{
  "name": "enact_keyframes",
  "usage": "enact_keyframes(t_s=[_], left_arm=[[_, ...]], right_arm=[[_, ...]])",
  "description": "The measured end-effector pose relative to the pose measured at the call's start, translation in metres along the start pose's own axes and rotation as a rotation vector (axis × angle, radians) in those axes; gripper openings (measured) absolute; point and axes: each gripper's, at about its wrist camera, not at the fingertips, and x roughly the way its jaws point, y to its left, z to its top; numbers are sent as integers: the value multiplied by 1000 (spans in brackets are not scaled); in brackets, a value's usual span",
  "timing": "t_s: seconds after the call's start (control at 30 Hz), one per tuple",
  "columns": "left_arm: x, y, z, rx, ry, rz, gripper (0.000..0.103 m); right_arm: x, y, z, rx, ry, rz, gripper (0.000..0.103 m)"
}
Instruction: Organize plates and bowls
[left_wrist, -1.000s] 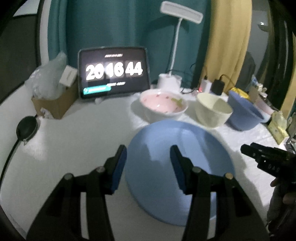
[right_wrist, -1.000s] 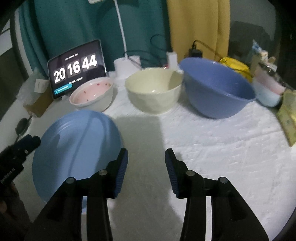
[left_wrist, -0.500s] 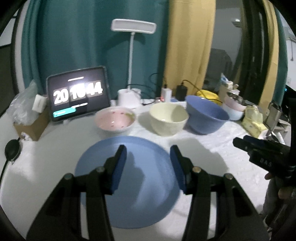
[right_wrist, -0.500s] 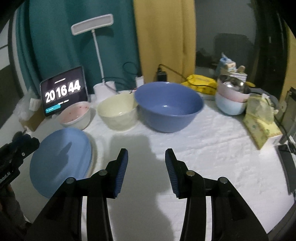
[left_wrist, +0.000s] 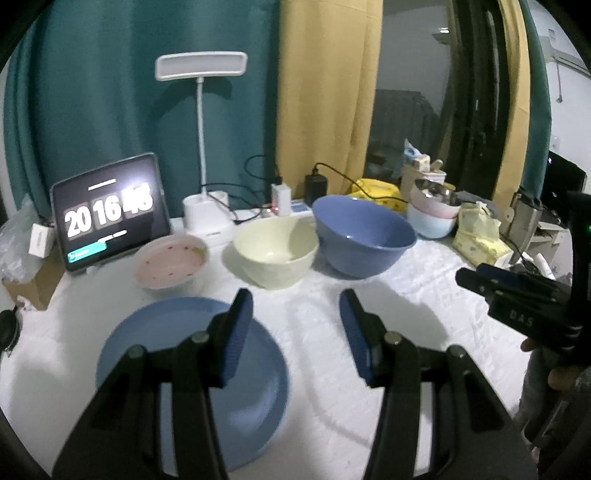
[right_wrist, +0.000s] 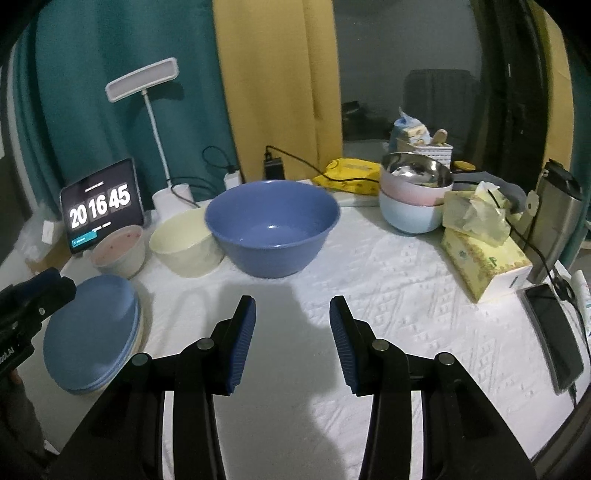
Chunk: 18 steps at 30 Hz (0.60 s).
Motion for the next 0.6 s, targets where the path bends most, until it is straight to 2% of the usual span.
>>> enact_keyframes(t_s=[0.47, 0.6], left_arm=[[46, -33, 34, 19, 3, -38, 51], [63, -38, 41, 17, 29, -47, 51]], right_arm=[[30, -29, 32, 7, -13, 19, 44], [46, -31, 40, 7, -4, 35, 44]])
